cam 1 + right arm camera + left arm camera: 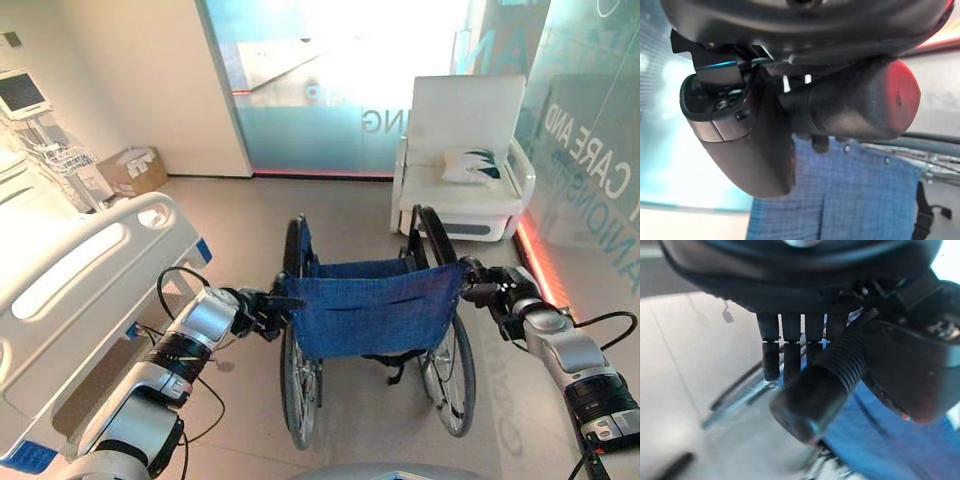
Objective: Push the wheelchair next to the bed
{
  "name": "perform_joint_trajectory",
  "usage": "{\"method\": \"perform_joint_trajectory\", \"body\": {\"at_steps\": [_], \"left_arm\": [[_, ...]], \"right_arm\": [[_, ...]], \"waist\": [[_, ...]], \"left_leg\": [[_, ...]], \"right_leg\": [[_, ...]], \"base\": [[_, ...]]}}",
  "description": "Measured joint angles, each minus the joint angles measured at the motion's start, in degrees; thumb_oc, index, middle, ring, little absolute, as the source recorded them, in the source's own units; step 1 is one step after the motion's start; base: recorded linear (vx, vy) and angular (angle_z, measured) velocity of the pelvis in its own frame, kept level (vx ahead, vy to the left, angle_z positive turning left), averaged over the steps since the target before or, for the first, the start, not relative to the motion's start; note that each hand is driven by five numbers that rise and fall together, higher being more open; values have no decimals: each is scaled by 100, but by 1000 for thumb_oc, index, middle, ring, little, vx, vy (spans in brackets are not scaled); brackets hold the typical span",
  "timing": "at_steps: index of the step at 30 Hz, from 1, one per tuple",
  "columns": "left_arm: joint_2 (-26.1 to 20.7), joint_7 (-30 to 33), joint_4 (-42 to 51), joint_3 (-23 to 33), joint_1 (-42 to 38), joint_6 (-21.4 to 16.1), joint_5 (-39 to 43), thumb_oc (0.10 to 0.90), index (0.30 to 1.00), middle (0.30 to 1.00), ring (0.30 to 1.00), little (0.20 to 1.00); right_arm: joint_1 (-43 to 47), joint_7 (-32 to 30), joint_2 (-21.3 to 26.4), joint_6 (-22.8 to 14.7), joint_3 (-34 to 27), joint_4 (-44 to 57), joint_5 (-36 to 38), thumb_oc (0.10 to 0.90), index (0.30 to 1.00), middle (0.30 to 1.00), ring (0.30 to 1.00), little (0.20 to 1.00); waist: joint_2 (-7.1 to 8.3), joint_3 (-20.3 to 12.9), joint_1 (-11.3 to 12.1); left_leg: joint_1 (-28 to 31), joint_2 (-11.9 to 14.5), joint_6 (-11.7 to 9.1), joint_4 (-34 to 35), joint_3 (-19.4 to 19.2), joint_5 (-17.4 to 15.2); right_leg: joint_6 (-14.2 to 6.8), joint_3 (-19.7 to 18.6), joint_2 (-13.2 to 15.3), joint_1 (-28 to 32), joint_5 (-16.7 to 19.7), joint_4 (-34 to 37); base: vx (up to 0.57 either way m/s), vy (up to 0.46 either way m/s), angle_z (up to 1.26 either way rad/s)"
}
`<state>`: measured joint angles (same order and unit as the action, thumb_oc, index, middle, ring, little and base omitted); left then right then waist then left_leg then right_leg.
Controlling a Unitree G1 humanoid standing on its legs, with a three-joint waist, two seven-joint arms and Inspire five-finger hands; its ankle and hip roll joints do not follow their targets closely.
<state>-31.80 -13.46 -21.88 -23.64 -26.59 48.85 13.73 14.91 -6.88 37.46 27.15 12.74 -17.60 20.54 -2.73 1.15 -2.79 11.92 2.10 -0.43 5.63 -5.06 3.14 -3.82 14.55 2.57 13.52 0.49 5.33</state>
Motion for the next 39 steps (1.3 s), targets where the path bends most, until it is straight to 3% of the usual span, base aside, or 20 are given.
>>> {"method": "perform_joint_trajectory", "body": {"at_steps": [4,8,11,16,23,34,39], "left_arm": [[185,1106,7,402,442,-520,1404,400,300,300,300,300],[476,2243,277,794,1086,-1387,3109,400,300,300,300,300],[450,2776,804,855,1489,-1752,3943,400,300,300,300,300],[456,3052,1201,863,1746,-2317,4899,400,300,300,300,300],[457,3056,1310,818,1777,-2505,4947,400,300,300,300,300],[700,3078,1422,881,1776,-2683,3701,400,300,300,300,300],[840,3050,1362,986,1712,-2963,3378,400,300,300,300,300]], "right_arm": [[-75,-13,-15,-1,-88,-11,-15,400,300,300,300,300],[-110,-48,-31,-19,-154,-8,-42,400,300,300,300,300],[-119,-76,-38,-62,-243,2,-42,400,300,300,300,300],[-119,-76,-4,-133,-365,0,-53,400,300,300,300,300],[-107,-99,49,-213,-380,-1,-52,400,300,300,300,300],[-78,-187,19,-256,-383,-29,-42,400,300,300,300,300],[128,-225,-105,-358,-376,-239,-44,400,300,300,300,300]], "waist": [[43,-17,83],[141,18,134],[239,120,154],[378,349,225],[431,437,234],[470,621,377],[559,833,368]], "left_leg": [[-13,-5,0,0,-16,0],[-54,-22,12,0,-24,9],[-83,-42,40,0,-35,26],[-102,-56,28,-1,-37,17],[-78,-117,48,-1,-33,23],[-7,-146,69,-34,-138,-9],[-54,-213,235,-301,-158,-103]], "right_leg": [[-3,-9,9,-38,0,0],[-14,-12,25,-91,7,0],[-28,-13,45,-100,15,-19],[-41,-13,60,-115,24,-21],[-66,-8,95,-111,38,-24],[-121,-144,162,-111,65,-86],[-154,-181,262,-333,-107,-618]], "base": [[4,9,0],[15,43,-1],[16,66,-1],[27,55,0],[57,78,1],[52,89,-7],[75,125,-6]]}}
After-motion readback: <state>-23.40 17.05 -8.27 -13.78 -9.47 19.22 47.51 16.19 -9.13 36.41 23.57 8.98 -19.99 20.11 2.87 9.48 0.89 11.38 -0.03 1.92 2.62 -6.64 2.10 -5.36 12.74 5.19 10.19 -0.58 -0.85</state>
